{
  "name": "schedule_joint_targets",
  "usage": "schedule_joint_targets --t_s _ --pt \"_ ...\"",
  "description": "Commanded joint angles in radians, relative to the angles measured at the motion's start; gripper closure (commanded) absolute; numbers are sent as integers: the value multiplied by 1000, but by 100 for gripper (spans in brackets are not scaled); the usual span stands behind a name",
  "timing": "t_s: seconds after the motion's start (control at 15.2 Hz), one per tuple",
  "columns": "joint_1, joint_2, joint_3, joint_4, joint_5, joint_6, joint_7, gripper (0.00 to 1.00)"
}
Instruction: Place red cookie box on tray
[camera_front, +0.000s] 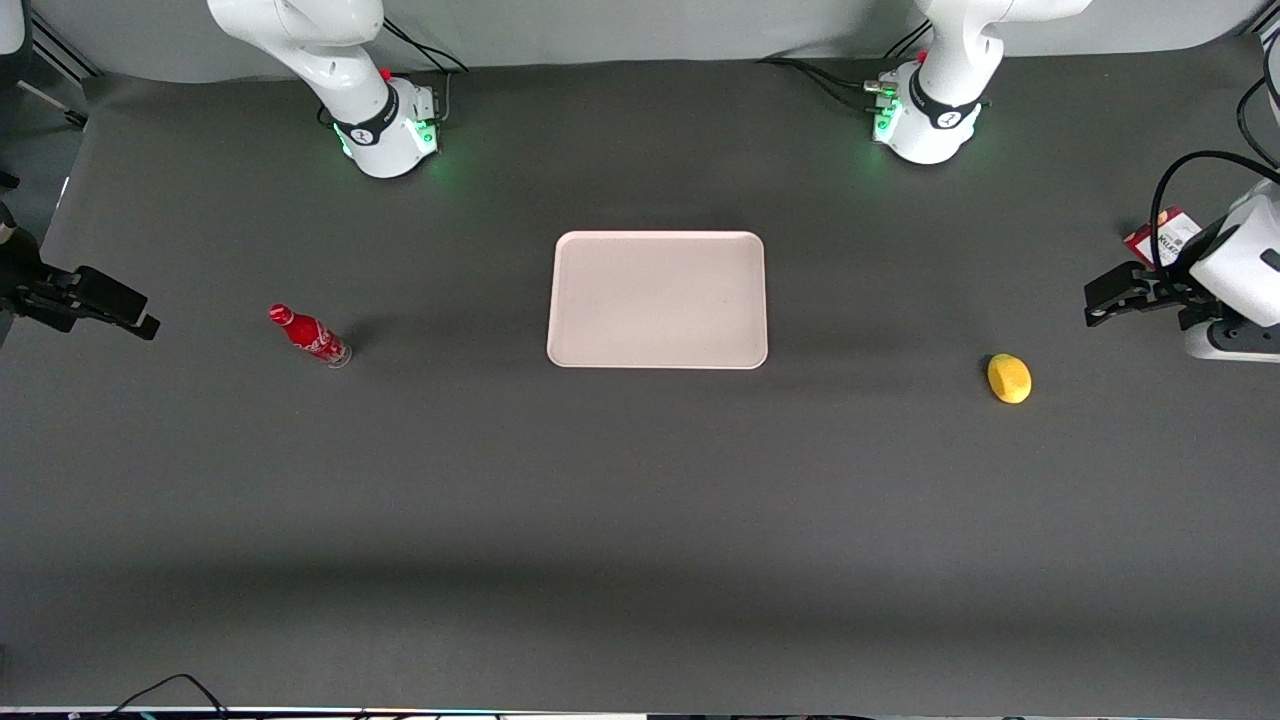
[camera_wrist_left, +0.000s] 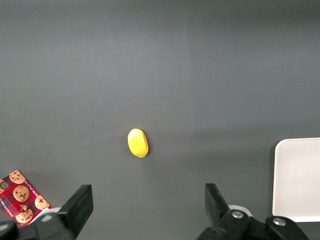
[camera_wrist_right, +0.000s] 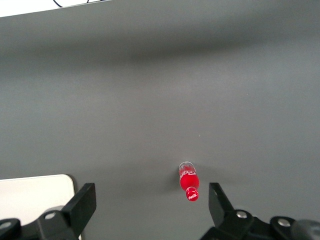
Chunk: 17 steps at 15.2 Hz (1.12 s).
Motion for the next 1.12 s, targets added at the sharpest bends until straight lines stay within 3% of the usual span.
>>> schedule_joint_targets --t_s 0.0,1.05 --pt "-12 6 11 14 -11 1 -10 0" --pt "-15 24 11 16 -9 4 -13 0"
